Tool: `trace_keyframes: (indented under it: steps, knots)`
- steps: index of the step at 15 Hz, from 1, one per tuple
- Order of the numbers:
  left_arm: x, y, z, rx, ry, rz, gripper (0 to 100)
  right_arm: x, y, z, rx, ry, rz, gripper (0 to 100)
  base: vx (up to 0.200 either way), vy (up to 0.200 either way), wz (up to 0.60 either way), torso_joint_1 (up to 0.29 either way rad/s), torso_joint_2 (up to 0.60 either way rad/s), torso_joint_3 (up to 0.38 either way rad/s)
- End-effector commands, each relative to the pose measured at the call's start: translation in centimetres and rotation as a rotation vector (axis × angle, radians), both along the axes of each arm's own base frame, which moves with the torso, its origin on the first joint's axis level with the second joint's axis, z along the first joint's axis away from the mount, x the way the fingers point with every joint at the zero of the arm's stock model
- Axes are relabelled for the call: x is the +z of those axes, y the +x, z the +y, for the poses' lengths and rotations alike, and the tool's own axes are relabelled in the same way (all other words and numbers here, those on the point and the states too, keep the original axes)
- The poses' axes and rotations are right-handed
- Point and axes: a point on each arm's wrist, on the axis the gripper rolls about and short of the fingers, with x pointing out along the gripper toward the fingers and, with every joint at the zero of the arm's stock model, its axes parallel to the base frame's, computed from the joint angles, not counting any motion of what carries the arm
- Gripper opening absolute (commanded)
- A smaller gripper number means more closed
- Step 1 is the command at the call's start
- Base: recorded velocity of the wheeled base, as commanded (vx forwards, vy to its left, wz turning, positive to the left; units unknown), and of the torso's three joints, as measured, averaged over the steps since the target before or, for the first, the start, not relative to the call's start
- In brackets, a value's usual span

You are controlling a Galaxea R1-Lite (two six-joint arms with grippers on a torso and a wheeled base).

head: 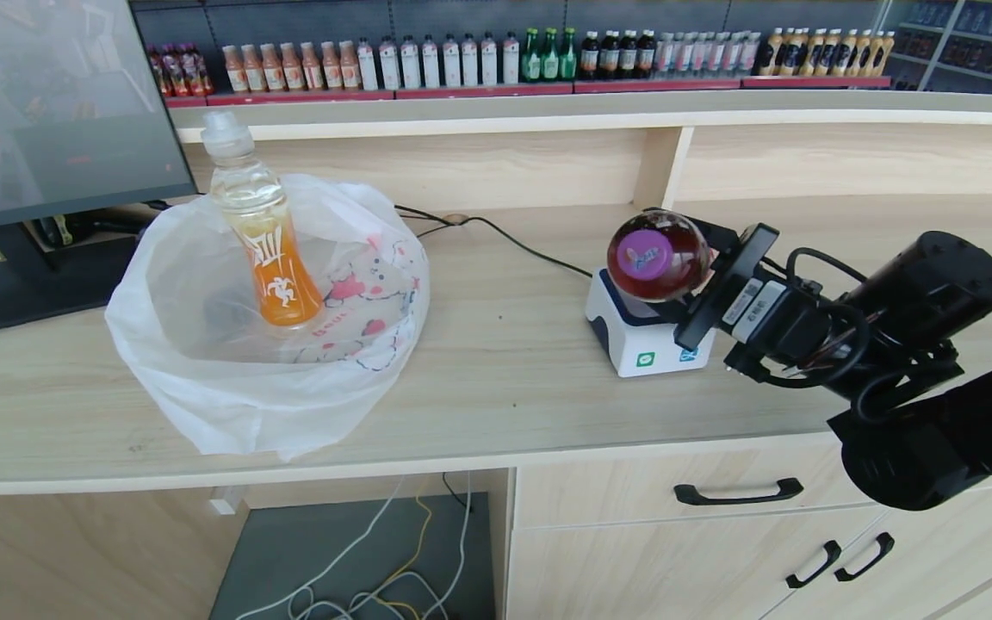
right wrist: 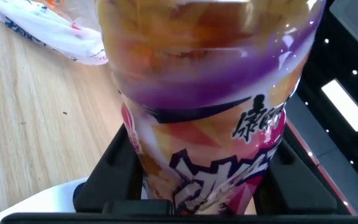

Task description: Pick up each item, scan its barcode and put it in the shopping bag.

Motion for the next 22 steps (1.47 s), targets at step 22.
trace_keyframes:
  steps: [22]
  knots:
    - [0.0, 0.0, 0.0, 0.001, 0.0, 0.0, 100, 4.5, -3.5, -5.8, -0.173, 0.631, 0.345, 0, 0.0, 0.0, 0.0, 0.0, 0.0, 0.0]
